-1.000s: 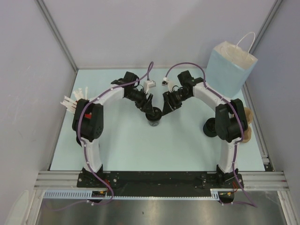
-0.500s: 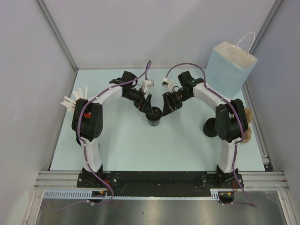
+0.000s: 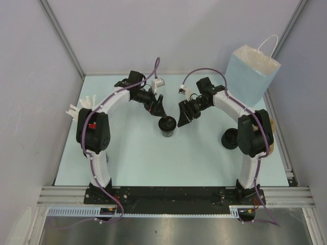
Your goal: Pack the takeout coffee
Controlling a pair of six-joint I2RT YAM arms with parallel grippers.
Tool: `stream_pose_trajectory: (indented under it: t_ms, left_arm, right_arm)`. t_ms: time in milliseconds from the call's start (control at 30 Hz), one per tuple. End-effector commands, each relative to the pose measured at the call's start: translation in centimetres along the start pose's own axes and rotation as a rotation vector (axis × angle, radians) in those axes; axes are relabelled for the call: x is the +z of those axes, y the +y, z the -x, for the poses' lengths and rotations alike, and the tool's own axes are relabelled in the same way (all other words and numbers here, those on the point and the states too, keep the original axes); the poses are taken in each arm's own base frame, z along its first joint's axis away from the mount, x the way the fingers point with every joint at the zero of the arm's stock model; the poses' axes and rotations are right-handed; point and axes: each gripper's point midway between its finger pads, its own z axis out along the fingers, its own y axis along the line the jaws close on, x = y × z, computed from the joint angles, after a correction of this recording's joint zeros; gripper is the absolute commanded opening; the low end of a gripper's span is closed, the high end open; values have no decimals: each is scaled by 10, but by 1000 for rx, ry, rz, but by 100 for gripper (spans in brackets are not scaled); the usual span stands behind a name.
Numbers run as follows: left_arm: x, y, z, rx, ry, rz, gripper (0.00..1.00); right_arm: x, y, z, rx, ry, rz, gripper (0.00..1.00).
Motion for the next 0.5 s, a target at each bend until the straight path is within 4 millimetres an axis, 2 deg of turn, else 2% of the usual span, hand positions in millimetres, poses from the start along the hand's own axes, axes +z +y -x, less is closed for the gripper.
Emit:
stream_pose_trajectory:
  t_ms: [0, 33, 100, 167, 200, 233, 300, 467]
  left_arm:
    - [-46, -8, 54, 127, -121, 104, 100]
    - [-54, -6, 57, 144, -125, 153, 99]
    - [-72, -14, 71, 198, -169, 207, 99]
    - [-82, -15, 73, 204, -186, 253, 99]
    - [-94, -26, 80, 235, -216, 273, 99]
    - [-98, -24, 80, 239, -219, 311, 99]
    - [-112, -33, 86, 264, -246, 353, 100]
    - [-137, -32, 81, 290, -264, 506, 99]
  right_arm:
    - [-27, 14, 18, -92, -77, -23, 84]
    - [-30, 14, 20, -94, -84, -27, 87]
    - [-35, 13, 22, -98, -96, -37, 88]
    - [-42, 14, 25, -108, -114, -49, 97]
    - [-45, 14, 26, -110, -122, -55, 97]
    - [-50, 16, 29, -124, -138, -61, 99]
    - [-56, 17, 32, -131, -152, -74, 100]
    - [-80, 23, 45, -174, -213, -130, 100]
